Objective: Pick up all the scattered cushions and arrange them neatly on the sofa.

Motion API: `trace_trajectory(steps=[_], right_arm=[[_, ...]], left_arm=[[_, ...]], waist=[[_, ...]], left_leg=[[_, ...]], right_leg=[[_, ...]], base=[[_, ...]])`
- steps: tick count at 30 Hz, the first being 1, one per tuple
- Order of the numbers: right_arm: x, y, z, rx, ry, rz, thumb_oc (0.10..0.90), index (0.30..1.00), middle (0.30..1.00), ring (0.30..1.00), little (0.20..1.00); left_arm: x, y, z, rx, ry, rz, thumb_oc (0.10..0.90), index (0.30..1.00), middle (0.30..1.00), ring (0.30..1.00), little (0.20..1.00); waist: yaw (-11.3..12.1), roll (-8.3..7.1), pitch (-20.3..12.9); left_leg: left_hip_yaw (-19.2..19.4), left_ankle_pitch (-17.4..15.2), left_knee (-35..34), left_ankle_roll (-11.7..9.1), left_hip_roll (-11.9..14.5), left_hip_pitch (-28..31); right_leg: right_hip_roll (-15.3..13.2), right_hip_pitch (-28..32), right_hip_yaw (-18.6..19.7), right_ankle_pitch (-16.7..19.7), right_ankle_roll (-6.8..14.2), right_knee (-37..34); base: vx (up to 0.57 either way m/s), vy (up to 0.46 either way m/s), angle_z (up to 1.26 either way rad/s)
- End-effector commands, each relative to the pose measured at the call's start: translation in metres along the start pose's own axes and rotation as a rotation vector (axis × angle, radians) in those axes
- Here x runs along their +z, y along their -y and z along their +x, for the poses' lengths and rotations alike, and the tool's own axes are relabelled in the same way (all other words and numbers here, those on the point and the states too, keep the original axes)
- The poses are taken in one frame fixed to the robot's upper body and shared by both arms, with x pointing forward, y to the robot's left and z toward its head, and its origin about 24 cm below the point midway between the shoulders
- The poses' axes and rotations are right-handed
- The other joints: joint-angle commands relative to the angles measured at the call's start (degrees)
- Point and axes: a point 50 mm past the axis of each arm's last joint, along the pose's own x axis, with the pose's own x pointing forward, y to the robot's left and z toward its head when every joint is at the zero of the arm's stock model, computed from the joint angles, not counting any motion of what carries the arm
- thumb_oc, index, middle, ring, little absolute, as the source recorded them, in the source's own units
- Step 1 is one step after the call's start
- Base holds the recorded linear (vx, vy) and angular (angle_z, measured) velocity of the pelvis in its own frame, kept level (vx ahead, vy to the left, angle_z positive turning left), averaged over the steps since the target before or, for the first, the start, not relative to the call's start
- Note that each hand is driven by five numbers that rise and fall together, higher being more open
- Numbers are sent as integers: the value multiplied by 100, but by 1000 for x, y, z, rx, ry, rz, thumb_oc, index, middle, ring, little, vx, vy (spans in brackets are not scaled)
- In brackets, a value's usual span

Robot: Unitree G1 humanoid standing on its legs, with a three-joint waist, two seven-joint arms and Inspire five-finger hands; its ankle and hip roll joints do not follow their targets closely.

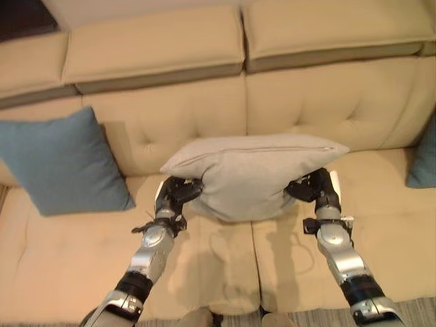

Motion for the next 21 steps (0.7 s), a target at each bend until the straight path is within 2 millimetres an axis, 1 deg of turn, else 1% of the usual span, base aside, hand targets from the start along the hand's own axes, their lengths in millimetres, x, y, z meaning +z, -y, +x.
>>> trace_trajectory(steps=[1,3,4,10,11,12,13,14,15,16,18,19,21], right_arm=[[81,-51,6,142,357,59,400,300,300,300,300],[93,-48,18,104,371,41,400,300,300,300,300],[106,-46,27,77,387,48,400,300,300,300,300],[107,-46,27,77,388,48,400,300,300,300,300],[141,-43,53,14,408,-10,400,300,300,300,300],[147,-44,57,8,406,-11,800,900,900,900,900],[159,-45,64,6,401,-29,800,900,900,900,900],[160,-45,64,6,402,-29,800,900,900,900,900],[163,-44,67,9,395,-55,800,900,900,900,900],[163,-45,68,12,387,-62,800,900,900,900,900],[163,-45,70,11,373,-88,800,900,900,900,900],[166,-44,71,15,376,-103,800,900,900,900,900],[162,-38,76,16,346,-149,800,900,900,900,900]], left_arm=[[21,73,2,-295,164,-18,400,300,300,300,300],[37,81,11,-294,214,22,400,300,300,300,300],[52,86,20,-286,254,51,400,300,300,300,300],[52,86,20,-286,255,51,400,300,300,300,300],[94,94,47,-212,344,127,400,300,300,300,300],[101,93,53,-184,346,136,569,554,554,554,554],[108,83,63,-131,321,178,800,900,900,900,900],[108,83,63,-132,322,178,800,900,900,900,900],[109,75,66,-105,306,193,800,900,900,900,900],[111,71,67,-94,303,193,800,900,900,900,900],[106,60,69,-48,257,159,800,900,900,900,900],[105,54,70,-31,244,158,800,900,900,900,900],[106,33,71,27,217,176,800,900,900,900,900]], waist=[[152,-106,-1260],[176,-130,-1246],[197,-145,-1250],[197,-141,-1271],[274,-200,-1269],[276,-212,-1252],[286,-225,-1214],[285,-223,-1211],[294,-216,-1190],[296,-213,-1176],[307,-208,-1149],[302,-201,-1125],[326,-178,-1096]], left_leg=[[141,-315,51,-1046,231,-320],[148,-246,51,-1087,216,-595],[133,-177,51,-1128,220,-892],[131,-173,51,-1128,220,-921],[83,-25,51,-1202,215,-1511],[86,4,51,-1219,220,-1590],[106,36,51,-1230,213,-1704],[106,36,51,-1230,213,-1706],[97,49,51,-1231,207,-1751],[100,59,51,-1234,208,-1768],[103,55,51,-1220,189,-1756],[105,52,51,-1216,187,-1729],[128,47,51,-1208,187,-1651]], right_leg=[[118,-177,-26,871,79,-1146],[120,-409,-23,968,120,-1226],[117,-662,-20,1039,141,-1276],[117,-693,-21,1040,140,-1271],[133,-1257,-15,1228,191,-1343],[141,-1326,-9,1256,199,-1362],[156,-1462,3,1289,216,-1366],[156,-1465,3,1290,216,-1366],[165,-1520,13,1298,225,-1366],[173,-1536,12,1295,226,-1366],[183,-1535,35,1277,223,-1366],[183,-1517,42,1262,223,-1366],[182,-1453,66,1249,216,-1366]], base=[[-93,2,6],[-74,-29,-5],[-67,-29,12],[-3,-16,-2],[24,-95,15],[34,-110,-19],[14,-32,-34],[18,-15,-41],[18,-7,-17],[27,-14,-7],[36,-16,2],[32,-5,-2],[12,7,-3]])
